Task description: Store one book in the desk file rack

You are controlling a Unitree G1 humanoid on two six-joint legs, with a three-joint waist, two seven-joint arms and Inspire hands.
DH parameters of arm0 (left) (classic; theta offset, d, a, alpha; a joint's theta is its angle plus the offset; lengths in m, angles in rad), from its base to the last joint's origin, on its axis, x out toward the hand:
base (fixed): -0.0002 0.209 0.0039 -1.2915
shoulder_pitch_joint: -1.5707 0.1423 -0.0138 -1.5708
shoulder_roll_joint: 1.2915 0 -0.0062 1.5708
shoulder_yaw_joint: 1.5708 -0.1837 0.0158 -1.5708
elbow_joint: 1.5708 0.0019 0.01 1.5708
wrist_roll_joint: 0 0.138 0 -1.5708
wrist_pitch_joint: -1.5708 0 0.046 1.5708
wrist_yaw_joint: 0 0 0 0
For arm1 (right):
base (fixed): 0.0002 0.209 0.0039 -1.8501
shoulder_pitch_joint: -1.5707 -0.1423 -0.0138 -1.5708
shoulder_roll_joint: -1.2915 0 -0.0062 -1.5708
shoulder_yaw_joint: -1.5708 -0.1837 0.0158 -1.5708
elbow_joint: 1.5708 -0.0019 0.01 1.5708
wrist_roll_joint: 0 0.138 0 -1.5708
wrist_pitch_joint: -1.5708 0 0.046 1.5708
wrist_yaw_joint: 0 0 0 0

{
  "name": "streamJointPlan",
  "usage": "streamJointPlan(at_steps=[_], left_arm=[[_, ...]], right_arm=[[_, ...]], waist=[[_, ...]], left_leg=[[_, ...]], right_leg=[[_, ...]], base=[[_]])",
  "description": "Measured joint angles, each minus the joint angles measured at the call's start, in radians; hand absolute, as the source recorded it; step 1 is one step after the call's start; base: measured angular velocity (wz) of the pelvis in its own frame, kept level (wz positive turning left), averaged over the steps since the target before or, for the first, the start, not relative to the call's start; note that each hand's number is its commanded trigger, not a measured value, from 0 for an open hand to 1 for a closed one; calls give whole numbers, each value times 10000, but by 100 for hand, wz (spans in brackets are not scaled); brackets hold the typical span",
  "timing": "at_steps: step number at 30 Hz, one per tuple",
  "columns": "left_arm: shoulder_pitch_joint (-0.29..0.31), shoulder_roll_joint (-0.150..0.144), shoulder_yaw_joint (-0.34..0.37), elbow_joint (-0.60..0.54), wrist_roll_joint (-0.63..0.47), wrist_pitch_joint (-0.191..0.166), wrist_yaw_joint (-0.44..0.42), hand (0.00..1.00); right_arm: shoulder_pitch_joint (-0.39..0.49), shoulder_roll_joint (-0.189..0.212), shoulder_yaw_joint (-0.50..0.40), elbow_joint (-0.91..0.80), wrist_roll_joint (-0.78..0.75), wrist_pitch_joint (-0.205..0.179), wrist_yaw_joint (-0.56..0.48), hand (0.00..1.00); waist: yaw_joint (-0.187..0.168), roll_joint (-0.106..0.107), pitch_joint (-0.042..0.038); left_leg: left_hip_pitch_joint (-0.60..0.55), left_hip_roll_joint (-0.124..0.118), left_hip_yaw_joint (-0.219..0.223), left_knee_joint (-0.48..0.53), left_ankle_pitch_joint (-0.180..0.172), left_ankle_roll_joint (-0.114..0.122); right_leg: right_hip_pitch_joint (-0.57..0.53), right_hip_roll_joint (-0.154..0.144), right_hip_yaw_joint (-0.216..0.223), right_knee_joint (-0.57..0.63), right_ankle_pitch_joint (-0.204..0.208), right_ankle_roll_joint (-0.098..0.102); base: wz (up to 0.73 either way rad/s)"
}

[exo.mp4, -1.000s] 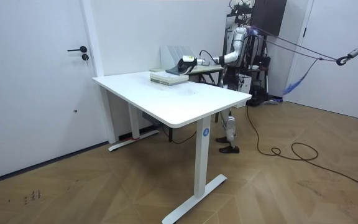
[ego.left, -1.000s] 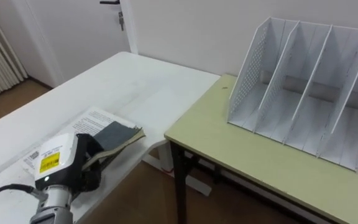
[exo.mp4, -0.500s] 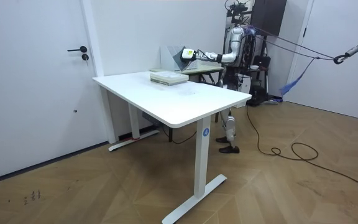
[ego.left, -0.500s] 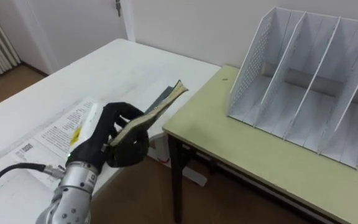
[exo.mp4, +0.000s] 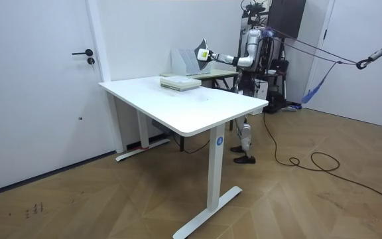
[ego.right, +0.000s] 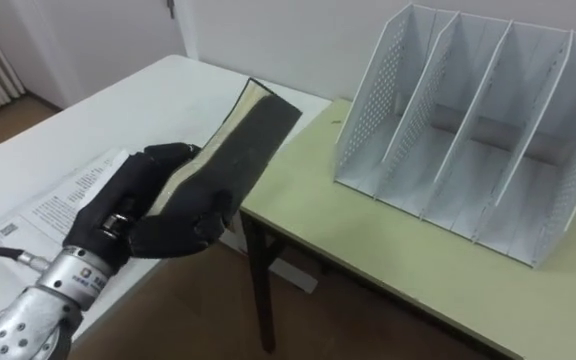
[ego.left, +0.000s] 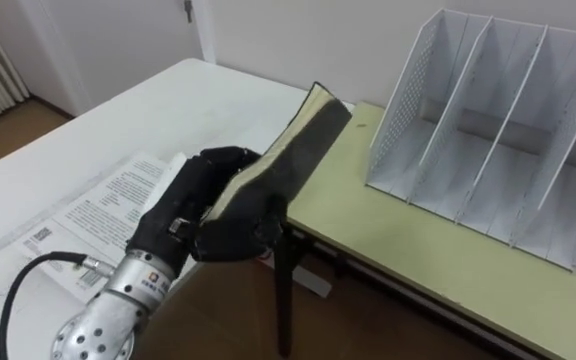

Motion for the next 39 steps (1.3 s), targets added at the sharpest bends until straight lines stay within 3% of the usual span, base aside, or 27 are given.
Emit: streamJointPlan(at_steps=[6,10,16,20,23,27,33,35,39], left_arm=[[104,83,20,7,-932,-63,-664,100],[610,92,28,85,-2049,-116,-1265,100],[878,127,95,121,-3843,-107,-2352,100],[1428,294,237,244,-4897,-86,-2898,100],[1472,449,481,1197,-5399,49,-3482,100],[1514,788,697,1453,-5786,324,-3634,100],[1501,1039,838,1704,-6284,429,-4999,100],[1500,1187,901,1797,-6369,527,-5275,100],[1493,1200,891,2067,-6753,603,-5578,100]], right_arm=[[31,4,31,-410,-150,45,92,0],[45,43,58,-1285,-812,34,564,0],[362,15,316,-3584,-667,186,1512,0],[647,21,404,-5929,19,550,2750,0],[683,-26,277,-7068,780,658,3589,0],[714,-213,219,-7997,2201,926,4524,0],[601,-784,166,-9120,3722,1242,5878,0],[601,-941,-10,-9415,4056,1374,6283,0],[563,-1167,-89,-10101,5035,1564,6754,0]], waist=[[78,34,-24],[117,29,-18],[602,10,0],[613,-1,14],[622,-29,34],[641,-131,127],[669,-84,116],[673,-88,113],[673,-101,107]], left_leg=[[-28,1,14,67,0,0],[33,24,29,94,0,-2],[20,23,156,143,0,-2],[-18,23,110,195,0,-2],[7,32,106,211,0,-2],[-101,29,105,299,-5,-7],[-367,9,102,369,-4,-4],[-353,7,103,376,-4,-5],[-350,13,100,414,-4,-6]], right_leg=[[-73,-10,-22,49,-9,-2],[-75,6,-23,163,-12,-15],[-139,-5,42,225,-20,-19],[-147,-20,25,213,-24,-17],[-150,-15,35,320,-37,-33],[-218,-26,25,372,-62,-38],[-567,-71,28,706,-122,-35],[-550,-76,13,729,-151,-41],[-528,-75,-7,733,-157,-50]], base=[[-1],[-4],[-5],[1],[0],[0],[-2],[0],[0]])
